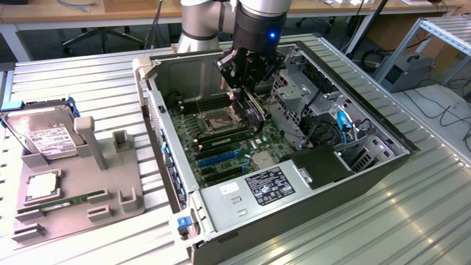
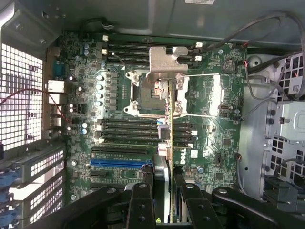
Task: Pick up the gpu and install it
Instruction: 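Insert the gpu into the slot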
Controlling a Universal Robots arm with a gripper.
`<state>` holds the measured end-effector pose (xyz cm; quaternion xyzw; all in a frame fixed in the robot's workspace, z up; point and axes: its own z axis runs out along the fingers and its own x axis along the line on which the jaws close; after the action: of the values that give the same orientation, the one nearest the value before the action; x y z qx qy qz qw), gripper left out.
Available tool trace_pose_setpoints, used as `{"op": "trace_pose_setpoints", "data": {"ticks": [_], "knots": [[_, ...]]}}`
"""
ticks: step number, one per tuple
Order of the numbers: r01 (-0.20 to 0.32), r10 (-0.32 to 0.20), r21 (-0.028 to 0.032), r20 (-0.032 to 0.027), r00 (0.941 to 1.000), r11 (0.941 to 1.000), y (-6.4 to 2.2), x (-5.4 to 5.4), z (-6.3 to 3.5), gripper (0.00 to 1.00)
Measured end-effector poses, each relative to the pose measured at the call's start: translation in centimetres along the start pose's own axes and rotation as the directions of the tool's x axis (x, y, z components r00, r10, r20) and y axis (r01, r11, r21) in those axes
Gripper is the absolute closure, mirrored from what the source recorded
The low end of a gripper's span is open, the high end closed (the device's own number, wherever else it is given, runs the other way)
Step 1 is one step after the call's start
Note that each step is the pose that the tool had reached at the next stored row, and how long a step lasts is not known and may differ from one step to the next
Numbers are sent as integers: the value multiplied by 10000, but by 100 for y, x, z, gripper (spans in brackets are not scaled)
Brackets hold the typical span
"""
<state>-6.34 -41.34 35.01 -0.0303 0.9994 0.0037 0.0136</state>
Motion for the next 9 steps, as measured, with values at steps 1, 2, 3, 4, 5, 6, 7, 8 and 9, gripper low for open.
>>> {"op": "trace_pose_setpoints", "data": {"ticks": [1,2,3,4,5,6,7,8,9], "knots": [[32,-32,-1,0,10000,10000,0,0,0,73],[64,-64,-2,0,10000,10000,0,0,0,73],[107,-107,-3,0,9999,9999,0,0,0,73],[142,-142,-4,-1,9999,9999,0,0,0,73],[183,-183,-4,-1,9998,9998,0,0,0,73],[216,-216,-5,-1,9998,9998,0,0,0,73],[237,-237,-6,-2,9997,9997,0,0,0,73],[274,-274,-7,-2,9996,9996,0,0,0,73],[309,-309,-8,-2,9995,9995,0,0,0,73]]}}
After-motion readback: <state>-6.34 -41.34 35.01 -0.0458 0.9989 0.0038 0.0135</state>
